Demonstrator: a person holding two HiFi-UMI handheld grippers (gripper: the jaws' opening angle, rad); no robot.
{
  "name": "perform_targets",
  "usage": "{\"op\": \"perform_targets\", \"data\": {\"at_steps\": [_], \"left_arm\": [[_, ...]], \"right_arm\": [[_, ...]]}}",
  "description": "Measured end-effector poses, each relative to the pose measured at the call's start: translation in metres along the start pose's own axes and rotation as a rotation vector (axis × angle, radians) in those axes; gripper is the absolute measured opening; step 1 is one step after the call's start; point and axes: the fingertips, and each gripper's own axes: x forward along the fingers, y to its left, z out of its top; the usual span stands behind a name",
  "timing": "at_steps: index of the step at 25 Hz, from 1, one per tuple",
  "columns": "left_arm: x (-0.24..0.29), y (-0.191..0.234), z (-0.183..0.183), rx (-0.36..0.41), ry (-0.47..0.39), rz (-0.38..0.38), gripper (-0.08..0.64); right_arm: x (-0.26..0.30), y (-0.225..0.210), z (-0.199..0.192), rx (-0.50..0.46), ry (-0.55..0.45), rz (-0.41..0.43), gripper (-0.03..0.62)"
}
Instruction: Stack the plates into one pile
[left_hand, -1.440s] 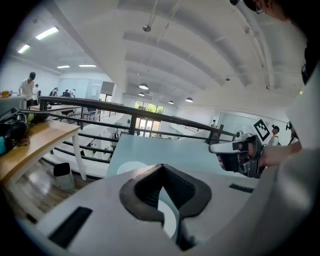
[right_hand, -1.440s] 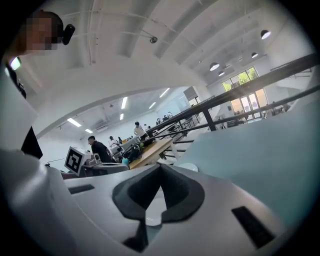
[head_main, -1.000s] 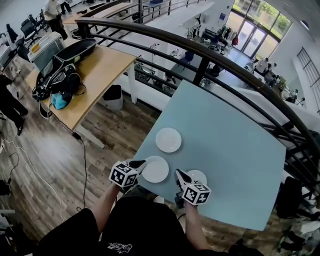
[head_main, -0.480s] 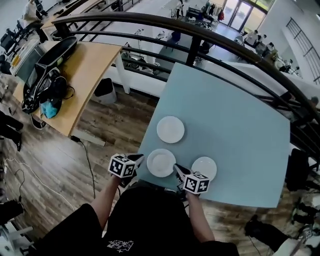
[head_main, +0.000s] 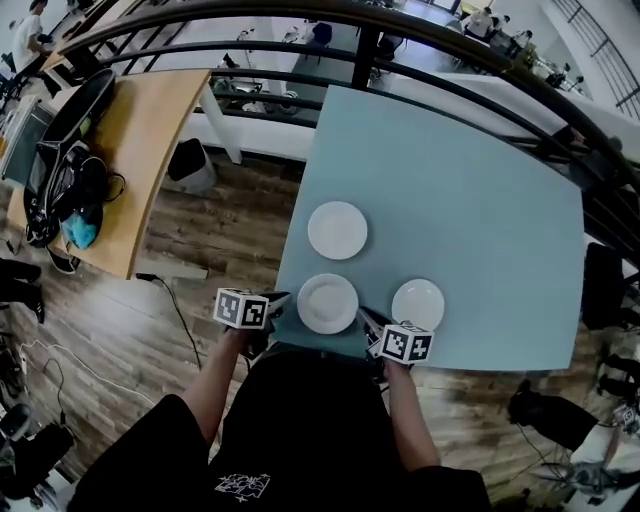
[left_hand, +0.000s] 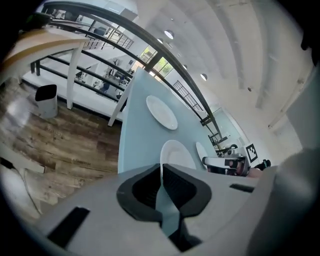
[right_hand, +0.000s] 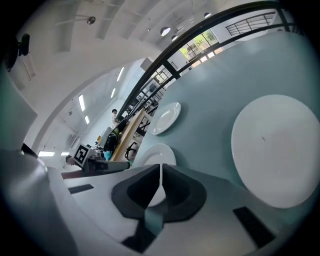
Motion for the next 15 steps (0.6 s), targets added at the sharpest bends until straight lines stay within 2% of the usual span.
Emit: {"op": "perform_targets", "data": {"at_steps": [5, 7, 11, 15], "left_arm": [[0.008, 0.001, -0.001, -0.029, 0.045, -0.053, 0.029], [0.009, 0.003, -0.001, -0.036, 0.065, -0.068, 0.06], [0.015, 0.002, -0.002, -0.067, 0.098, -0.103, 0.078], [0.018, 0.002, -0.005, -0.073, 0.13, -0.121, 0.083]], "right_arm": [[0.001, -0.005, -0.005, 0.069, -0.004, -0.011, 0.014], [0.004, -0.005, -0.008, 0.106, 0.003, -0.004, 0.096], [0.008, -0.01, -0.019, 0.175, 0.032, 0.004, 0.129], [0.011, -0.013, -0.026, 0.284, 0.033, 0.02, 0.15]]}}
